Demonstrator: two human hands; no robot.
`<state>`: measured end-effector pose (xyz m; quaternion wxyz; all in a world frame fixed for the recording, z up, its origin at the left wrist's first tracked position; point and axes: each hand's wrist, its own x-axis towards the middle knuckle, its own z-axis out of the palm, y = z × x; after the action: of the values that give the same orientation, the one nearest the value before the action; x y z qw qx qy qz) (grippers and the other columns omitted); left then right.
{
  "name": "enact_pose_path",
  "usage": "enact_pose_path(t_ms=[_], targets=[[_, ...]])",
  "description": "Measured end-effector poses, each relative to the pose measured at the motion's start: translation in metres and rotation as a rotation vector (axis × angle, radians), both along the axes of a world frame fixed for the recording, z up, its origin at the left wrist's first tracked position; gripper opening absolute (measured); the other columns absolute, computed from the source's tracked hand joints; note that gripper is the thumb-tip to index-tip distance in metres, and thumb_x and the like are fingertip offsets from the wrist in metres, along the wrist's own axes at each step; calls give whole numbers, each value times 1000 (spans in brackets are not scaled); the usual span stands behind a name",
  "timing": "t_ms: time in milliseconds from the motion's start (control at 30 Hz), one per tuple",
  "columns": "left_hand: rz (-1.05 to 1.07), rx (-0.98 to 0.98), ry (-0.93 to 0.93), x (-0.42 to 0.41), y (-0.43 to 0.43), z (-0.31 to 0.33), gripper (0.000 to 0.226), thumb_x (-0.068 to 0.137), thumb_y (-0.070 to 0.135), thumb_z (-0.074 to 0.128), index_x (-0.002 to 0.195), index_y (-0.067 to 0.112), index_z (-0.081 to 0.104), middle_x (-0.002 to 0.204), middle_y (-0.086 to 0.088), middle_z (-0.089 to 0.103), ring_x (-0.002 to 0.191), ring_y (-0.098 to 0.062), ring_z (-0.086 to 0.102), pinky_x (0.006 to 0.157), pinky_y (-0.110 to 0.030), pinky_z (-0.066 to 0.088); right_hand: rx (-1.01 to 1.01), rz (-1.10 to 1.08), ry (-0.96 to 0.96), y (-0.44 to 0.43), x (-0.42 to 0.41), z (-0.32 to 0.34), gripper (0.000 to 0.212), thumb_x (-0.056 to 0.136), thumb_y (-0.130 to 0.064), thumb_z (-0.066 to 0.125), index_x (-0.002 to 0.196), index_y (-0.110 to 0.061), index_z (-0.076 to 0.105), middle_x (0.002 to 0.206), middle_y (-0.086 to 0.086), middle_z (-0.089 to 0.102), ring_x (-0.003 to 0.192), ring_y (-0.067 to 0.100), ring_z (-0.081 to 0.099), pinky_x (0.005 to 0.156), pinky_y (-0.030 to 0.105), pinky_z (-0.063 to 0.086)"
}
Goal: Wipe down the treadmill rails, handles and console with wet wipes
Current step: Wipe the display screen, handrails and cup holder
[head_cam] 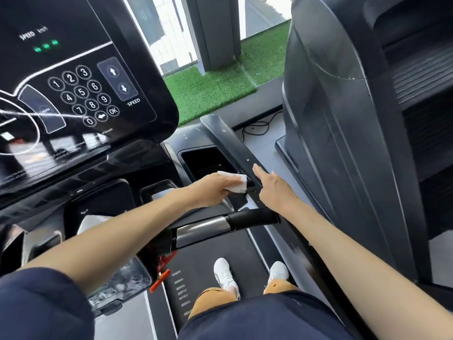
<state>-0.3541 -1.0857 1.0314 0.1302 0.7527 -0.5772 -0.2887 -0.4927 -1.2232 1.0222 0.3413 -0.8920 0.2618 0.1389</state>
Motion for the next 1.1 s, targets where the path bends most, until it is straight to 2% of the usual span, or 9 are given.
enact_pose_path(t_ms=[133, 233, 300, 367, 433, 533, 767, 933, 1100], targets=[[38, 88, -88, -12, -15, -18, 64, 83, -4, 48, 140, 24, 47, 147, 11, 42, 132, -23, 43, 103, -38, 41, -42, 4, 23, 3, 3, 6, 71, 87, 8, 34, 152, -14, 17, 149, 20, 34, 141, 38, 25, 105, 43, 33], [61, 80, -120, -20, -17, -17, 64, 81, -2, 46, 139, 24, 47, 143, 13, 45, 127, -23, 46, 94, -31, 44, -210, 6, 10, 9, 11, 10, 52, 89, 3, 37, 139, -9, 37, 124, 18, 56, 116, 36, 50, 86, 38, 42], [54, 73, -136, -21, -14, -13, 61, 81, -1, 46, 137, 25, 48, 139, 13, 49, 118, -23, 51, 86, -27, 44, -339, -6, -65, 18, 15, 12, 30, 89, 0, 39, 115, -9, 51, 105, 15, 63, 100, 34, 58, 74, 35, 41], [39, 85, -176, -16, -2, -4, 59, 84, 1, 47, 139, 24, 48, 141, 9, 49, 120, -25, 51, 93, -31, 45, -380, -42, -173, 27, 17, 8, 17, 86, 3, 40, 93, -7, 52, 92, 15, 64, 90, 34, 59, 72, 33, 41], [50, 105, -200, 0, 23, 8, 54, 90, 5, 49, 141, 22, 47, 144, 5, 47, 126, -22, 48, 102, -25, 34, -329, -58, -265, 32, 21, 1, 29, 81, 9, 40, 99, -1, 61, 96, 16, 65, 96, 34, 58, 94, 38, 42], [51, 155, -252, 22, 72, 21, 52, 91, 15, 47, 142, 26, 44, 147, 6, 43, 125, -22, 50, 103, -25, 35, -228, -16, -281, 39, 28, -1, 52, 80, 12, 38, 127, -1, 57, 129, 15, 59, 125, 30, 48, 114, 29, 20], [-70, 182, -359, 24, 80, 27, 47, 98, 26, 40, 145, 23, 39, 152, 10, 34, 131, -21, 44, 99, -39, 44, -65, 156, -190, 53, 44, -1, 59, 84, 8, 38, 138, -15, 51, 140, 3, 52, 133, 24, 41, 107, 35, 36], [69, 215, -581, 62, 82, 15, 53, 104, 36, 30, 149, 8, 27, 156, -6, 28, 146, -18, 18, 118, -29, 16, -199, 294, -181, 57, 45, 5, 64, 85, 6, 41, 145, -16, 38, 119, 3, 56, 118, 26, 48, 103, 32, 35], [-16, 148, -395, 28, 89, 19, 51, 103, 40, 29, 148, 15, 33, 155, 4, 28, 145, -9, 15, 116, -24, 17, -202, 326, -149, 54, 47, 7, 56, 85, 4, 44, 138, -13, 44, 120, 2, 54, 116, 25, 46, 102, 33, 36]])
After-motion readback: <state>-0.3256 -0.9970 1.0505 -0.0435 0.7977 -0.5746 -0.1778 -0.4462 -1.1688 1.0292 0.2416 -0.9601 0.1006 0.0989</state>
